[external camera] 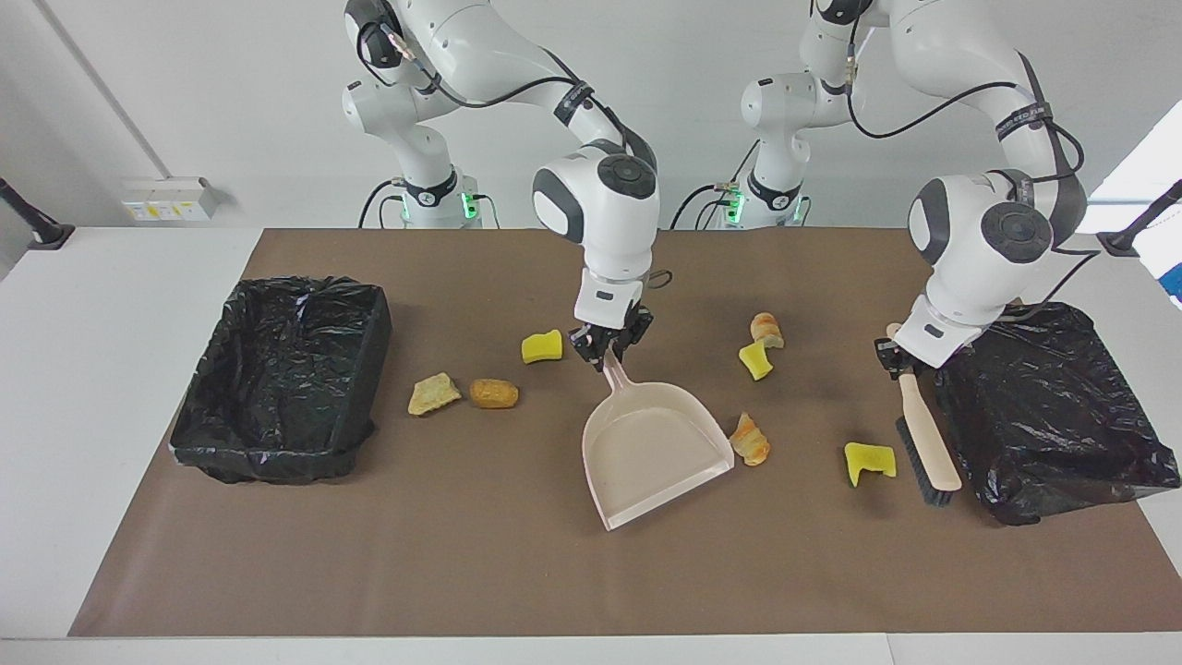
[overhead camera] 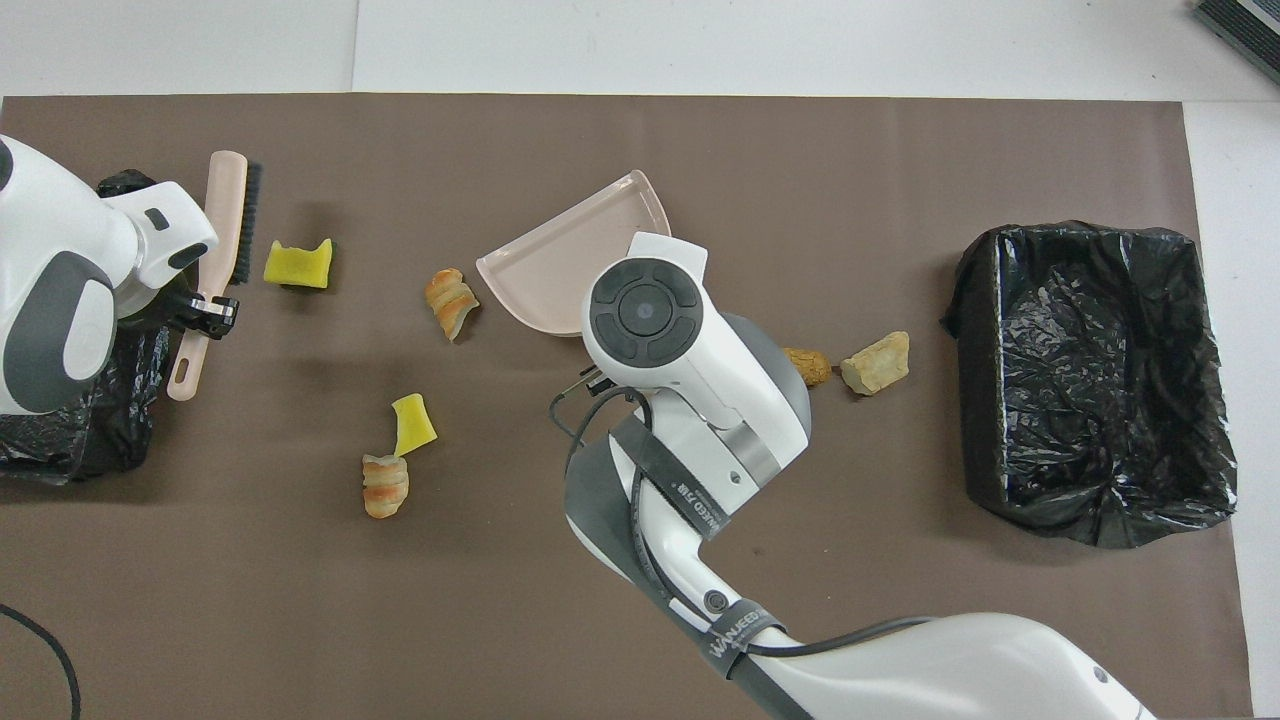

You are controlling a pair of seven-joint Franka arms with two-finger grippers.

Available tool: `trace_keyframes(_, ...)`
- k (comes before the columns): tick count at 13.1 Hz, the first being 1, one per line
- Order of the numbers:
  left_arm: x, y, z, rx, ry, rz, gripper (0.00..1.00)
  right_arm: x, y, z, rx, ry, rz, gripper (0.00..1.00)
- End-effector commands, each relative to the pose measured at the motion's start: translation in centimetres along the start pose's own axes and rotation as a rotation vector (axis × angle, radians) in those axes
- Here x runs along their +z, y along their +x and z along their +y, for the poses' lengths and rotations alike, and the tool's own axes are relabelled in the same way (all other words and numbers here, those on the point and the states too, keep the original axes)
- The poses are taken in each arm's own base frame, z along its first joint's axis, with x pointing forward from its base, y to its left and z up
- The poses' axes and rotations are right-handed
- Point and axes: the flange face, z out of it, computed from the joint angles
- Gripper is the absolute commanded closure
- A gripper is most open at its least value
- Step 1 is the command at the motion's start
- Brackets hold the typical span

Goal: Sweep and dump trash in bin
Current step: 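Lift the brush with the left gripper while the right gripper positions the dustpan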

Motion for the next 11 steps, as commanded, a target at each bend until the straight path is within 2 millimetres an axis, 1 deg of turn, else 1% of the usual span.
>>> trace_keyframes(1, 1.5, 2.4, -1.7, 0.163, 0.019, 0.009, 1.00, -0.8, -0.8, 2.7, -0.158, 0.062, -0.030, 1.00)
trace_keyframes(2, 1.3, 2.7, -3.0, 0.207, 0.038, 0.042, 1.00, -0.7, -0.8, 3.3, -0.227, 0.056, -0.032, 1.00)
trace_keyframes(3, 1.7, 3.0, -3.2, 0.268, 0.043, 0.055, 1.00, -0.6, -0.9, 4.1, -0.333, 0.057, -0.033, 1.00)
trace_keyframes(4, 3.3, 3.3, -3.3, 0.313, 0.036, 0.041, 1.00, -0.4, -1.0, 4.9, -0.461, 0.060, -0.034, 1.00)
trace_keyframes(5, 3.9, 3.4, -4.4, 0.340, 0.050, 0.030, 1.00, -0.2, -1.2, 5.7, -0.575, 0.067, -0.039, 1.00)
trace_keyframes(6, 3.9, 3.3, -4.9, 0.397, 0.094, 0.010, 1.00, 0.1, -1.4, 6.1, -0.656, 0.073, -0.046, 1.00)
trace_keyframes(7, 4.1, 3.3, -4.8, 0.473, 0.105, -0.001, 1.00, 0.0, -1.7, 6.0, -0.722, 0.075, -0.053, 1.00)
trace_keyframes(8, 4.5, 2.9, -4.8, 0.557, 0.096, -0.020, 1.00, 0.4, -2.0, 5.6, -0.776, 0.080, -0.061, 1.00)
trace_keyframes(9, 4.6, 2.7, -4.6, 0.640, 0.090, -0.035, 1.00, 0.2, -2.1, 5.1, -0.805, 0.079, -0.060, 1.00)
trace_keyframes(11, 5.1, 1.7, -4.4, 0.737, 0.059, -0.091, 1.00, 1.3, -2.7, 4.7, -0.830, 0.084, -0.071, 1.00)
